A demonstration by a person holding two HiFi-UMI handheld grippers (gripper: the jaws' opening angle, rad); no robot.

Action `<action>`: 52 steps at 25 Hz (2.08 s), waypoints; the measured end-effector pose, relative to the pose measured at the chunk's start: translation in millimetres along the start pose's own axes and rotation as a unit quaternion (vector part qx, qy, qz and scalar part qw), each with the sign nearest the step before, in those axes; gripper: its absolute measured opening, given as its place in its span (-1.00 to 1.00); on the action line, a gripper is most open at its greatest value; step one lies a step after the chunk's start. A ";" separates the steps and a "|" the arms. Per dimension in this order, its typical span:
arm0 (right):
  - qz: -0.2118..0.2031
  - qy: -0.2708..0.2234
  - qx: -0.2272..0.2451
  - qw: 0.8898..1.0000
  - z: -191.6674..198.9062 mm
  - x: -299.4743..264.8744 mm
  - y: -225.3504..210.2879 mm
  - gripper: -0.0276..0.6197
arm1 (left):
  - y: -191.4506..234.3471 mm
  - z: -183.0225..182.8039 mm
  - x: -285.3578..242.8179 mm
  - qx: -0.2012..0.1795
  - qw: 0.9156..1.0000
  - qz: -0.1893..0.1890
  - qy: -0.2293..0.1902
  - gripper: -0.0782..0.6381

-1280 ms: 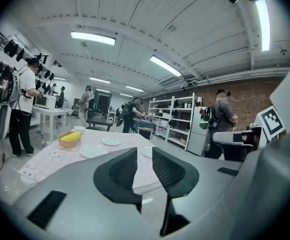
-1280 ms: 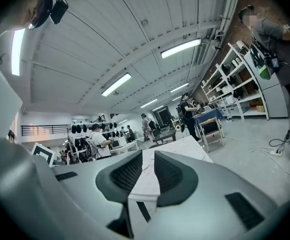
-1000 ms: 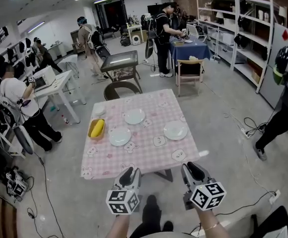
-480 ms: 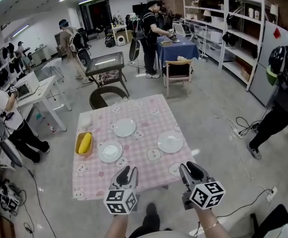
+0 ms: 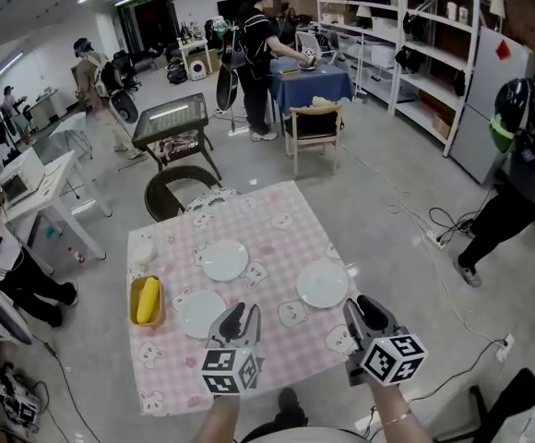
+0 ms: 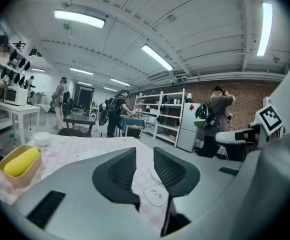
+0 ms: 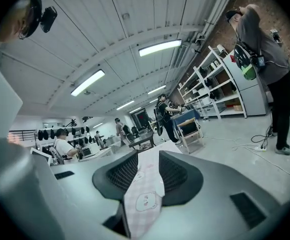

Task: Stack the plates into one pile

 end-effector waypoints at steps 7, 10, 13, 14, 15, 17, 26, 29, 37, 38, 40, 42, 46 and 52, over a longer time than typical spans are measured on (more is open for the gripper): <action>0.040 0.004 -0.003 0.999 2.0 -31.0 -7.5 -0.54 | 21.2 -5.7 -43.7 0.003 0.999 0.031 0.022 -0.48; 0.054 0.014 -0.006 0.998 9.7 -36.0 -12.1 -0.55 | 23.9 -2.0 -55.9 0.005 0.999 0.043 0.032 -0.48; 0.063 0.019 -0.011 0.998 13.5 -39.7 -19.8 -0.55 | 22.0 2.4 -71.0 0.005 0.998 0.053 0.044 -0.48; 0.065 0.020 -0.012 0.998 13.8 -40.8 -23.8 -0.54 | 19.8 3.9 -76.6 0.004 0.997 0.055 0.048 -0.48; 0.067 0.020 -0.013 0.998 13.7 -41.8 -28.4 -0.55 | 17.0 5.1 -82.3 0.002 0.997 0.056 0.051 -0.48; 0.068 0.018 -0.013 0.997 12.5 -44.2 -36.6 -0.55 | 11.8 6.4 -92.7 -0.002 0.997 0.057 0.054 -0.46; 0.064 0.024 -0.013 0.998 5.2 -62.0 -68.1 -0.55 | -5.5 5.9 -133.9 -0.010 0.997 0.052 0.061 -0.46; 0.061 0.031 -0.014 0.998 7.1 -69.3 -78.1 -0.55 | -6.7 9.6 -151.9 -0.012 0.997 0.045 0.065 -0.46; 0.061 0.041 -0.021 0.997 5.5 -76.7 -109.7 -0.55 | -19.6 29.0 -198.7 -0.025 0.994 0.037 0.100 -0.46; 0.062 0.041 -0.022 0.997 5.2 -77.0 -112.9 -0.55 | -20.6 33.1 -203.7 -0.027 0.993 0.036 0.106 -0.46; 0.064 0.041 -0.024 0.997 5.9 -77.0 -112.9 -0.55 | -18.4 41.0 -209.0 -0.030 0.992 0.033 0.121 -0.46; 0.066 0.040 -0.026 0.997 6.7 -76.3 -112.6 -0.55 | -16.3 49.5 -213.3 -0.033 0.990 0.029 0.136 -0.46; 0.068 0.042 -0.029 0.996 9.0 -78.0 -120.9 -0.55 | -15.9 68.8 -228.7 -0.031 0.985 0.022 0.167 -0.45; 0.069 0.047 -0.032 0.996 10.3 -82.8 -128.4 -0.55 | -13.6 91.4 -246.6 -0.033 0.977 0.005 0.210 -0.44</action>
Point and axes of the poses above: the fingertips, and each gripper's own axes: x backward along the fingers, y to its left, z out of its underside, the point moved 6 cm from there along x, backward along the fingers, and after that the axes turned 10 degrees about x, right-handed, at the moved point
